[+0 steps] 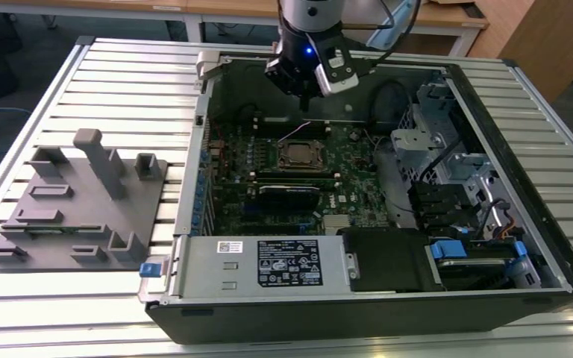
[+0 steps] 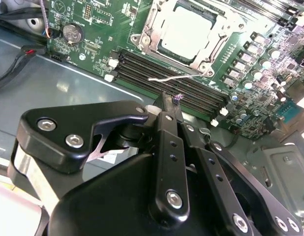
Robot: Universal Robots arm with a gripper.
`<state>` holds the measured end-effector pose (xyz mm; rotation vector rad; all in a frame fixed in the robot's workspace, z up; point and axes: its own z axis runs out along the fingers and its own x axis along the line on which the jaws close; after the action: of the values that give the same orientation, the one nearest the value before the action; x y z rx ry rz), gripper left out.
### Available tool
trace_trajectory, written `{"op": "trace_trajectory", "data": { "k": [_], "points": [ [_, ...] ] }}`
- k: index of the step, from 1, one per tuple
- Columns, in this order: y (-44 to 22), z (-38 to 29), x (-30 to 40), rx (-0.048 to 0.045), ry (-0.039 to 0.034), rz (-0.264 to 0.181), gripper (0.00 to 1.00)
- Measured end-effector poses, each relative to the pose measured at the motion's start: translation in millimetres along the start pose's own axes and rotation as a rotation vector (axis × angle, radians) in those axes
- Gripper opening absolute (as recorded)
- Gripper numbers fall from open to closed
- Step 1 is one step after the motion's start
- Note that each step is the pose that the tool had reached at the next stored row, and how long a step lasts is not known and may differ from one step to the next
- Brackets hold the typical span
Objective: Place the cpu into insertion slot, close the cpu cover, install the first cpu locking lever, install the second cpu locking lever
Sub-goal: 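Install the first cpu locking lever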
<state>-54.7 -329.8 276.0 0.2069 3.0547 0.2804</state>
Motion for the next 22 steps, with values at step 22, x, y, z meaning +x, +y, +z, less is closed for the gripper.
{"op": "trace_trajectory", "data": {
  "k": [22],
  "points": [
    [-2.9,11.8,4.9,-0.0142,0.0017,0.001,0.1]
  ]
}}
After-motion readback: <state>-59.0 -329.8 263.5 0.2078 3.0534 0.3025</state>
